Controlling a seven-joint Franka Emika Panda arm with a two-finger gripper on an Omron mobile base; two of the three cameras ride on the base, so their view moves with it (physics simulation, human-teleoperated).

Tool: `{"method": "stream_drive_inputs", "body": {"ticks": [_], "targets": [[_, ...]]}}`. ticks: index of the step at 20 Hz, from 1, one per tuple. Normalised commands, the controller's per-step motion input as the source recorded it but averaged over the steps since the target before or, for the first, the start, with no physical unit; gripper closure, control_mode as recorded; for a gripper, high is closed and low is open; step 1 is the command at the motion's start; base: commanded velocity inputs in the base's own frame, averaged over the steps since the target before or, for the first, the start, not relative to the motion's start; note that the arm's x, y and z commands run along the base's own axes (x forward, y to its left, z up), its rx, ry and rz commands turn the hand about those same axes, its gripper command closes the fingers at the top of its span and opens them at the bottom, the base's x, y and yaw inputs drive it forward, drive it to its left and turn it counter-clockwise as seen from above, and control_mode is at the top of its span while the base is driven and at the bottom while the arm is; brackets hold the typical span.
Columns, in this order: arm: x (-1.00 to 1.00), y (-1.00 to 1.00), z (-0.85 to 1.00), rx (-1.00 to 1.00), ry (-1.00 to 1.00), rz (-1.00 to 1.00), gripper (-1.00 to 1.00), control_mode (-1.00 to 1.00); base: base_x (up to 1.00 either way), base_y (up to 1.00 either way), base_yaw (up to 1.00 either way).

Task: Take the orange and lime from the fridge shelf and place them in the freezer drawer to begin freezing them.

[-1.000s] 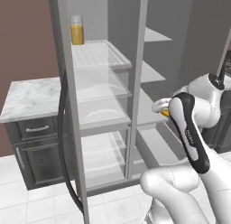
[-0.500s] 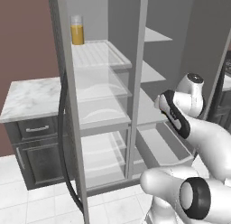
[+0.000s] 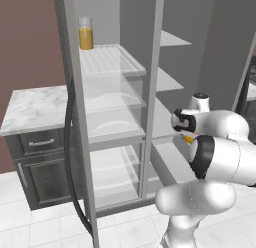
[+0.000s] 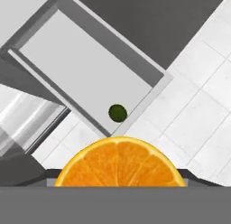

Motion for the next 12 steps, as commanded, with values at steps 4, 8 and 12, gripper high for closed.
{"method": "stream_drive_inputs", "body": {"ticks": [4, 8, 12], "targets": [[0.32, -0.27, -0.89, 0.07, 0.21, -0.15, 1.00, -1.00, 0.00, 0.00, 0.00], [0.40, -0.02, -0.92, 0.02, 0.13, -0.07, 1.00, -1.00, 0.00, 0.00, 0.00], [0.26, 0.00, -0.89, 0.01, 0.06, -0.05, 1.00, -1.00, 0.00, 0.00, 0.00]]}}
